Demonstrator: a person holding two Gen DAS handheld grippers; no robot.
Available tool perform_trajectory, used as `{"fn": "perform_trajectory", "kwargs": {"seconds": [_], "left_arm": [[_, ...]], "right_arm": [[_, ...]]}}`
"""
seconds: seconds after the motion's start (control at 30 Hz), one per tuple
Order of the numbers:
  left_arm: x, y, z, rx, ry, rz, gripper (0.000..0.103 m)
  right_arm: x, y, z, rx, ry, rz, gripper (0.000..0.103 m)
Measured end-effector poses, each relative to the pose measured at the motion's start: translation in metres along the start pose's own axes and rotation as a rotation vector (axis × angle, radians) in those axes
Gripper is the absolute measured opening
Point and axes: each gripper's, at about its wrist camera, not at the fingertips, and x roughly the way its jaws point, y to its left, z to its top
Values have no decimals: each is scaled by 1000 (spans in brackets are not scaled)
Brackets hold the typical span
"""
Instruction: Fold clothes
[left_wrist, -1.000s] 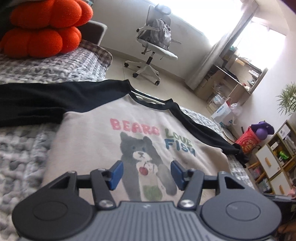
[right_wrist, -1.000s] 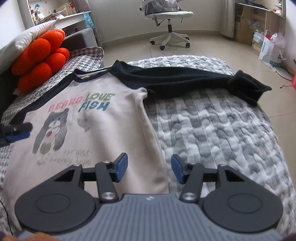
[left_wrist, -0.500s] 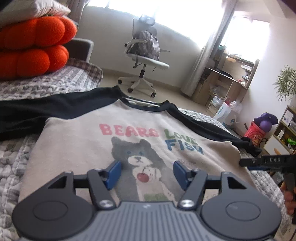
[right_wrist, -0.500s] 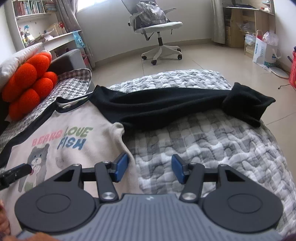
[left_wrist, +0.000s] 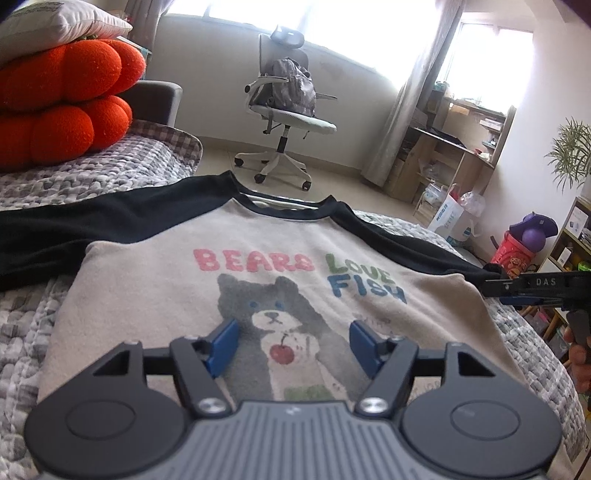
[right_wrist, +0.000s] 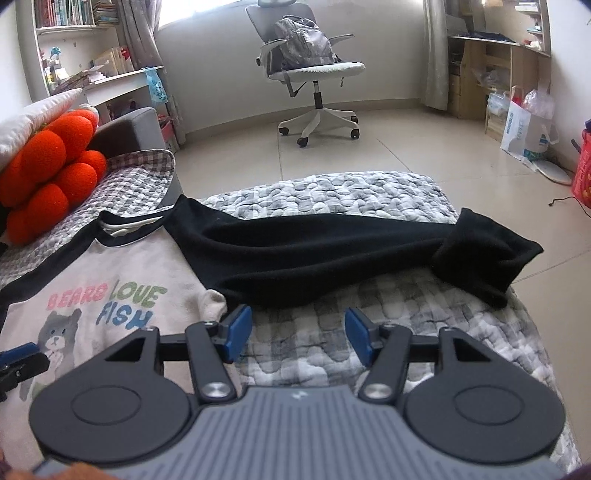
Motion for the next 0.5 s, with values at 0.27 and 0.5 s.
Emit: {"fn": "perform_trajectory", "kwargs": {"seconds": [0.27, 0.5], "left_arm": [[6, -2, 11, 19, 50, 8, 68], [24, -8, 36, 24, 105, 21, 68]], "right_arm": [[5, -7, -4, 12, 30, 30, 60], [6, -18, -3, -7, 36, 74, 61]]}}
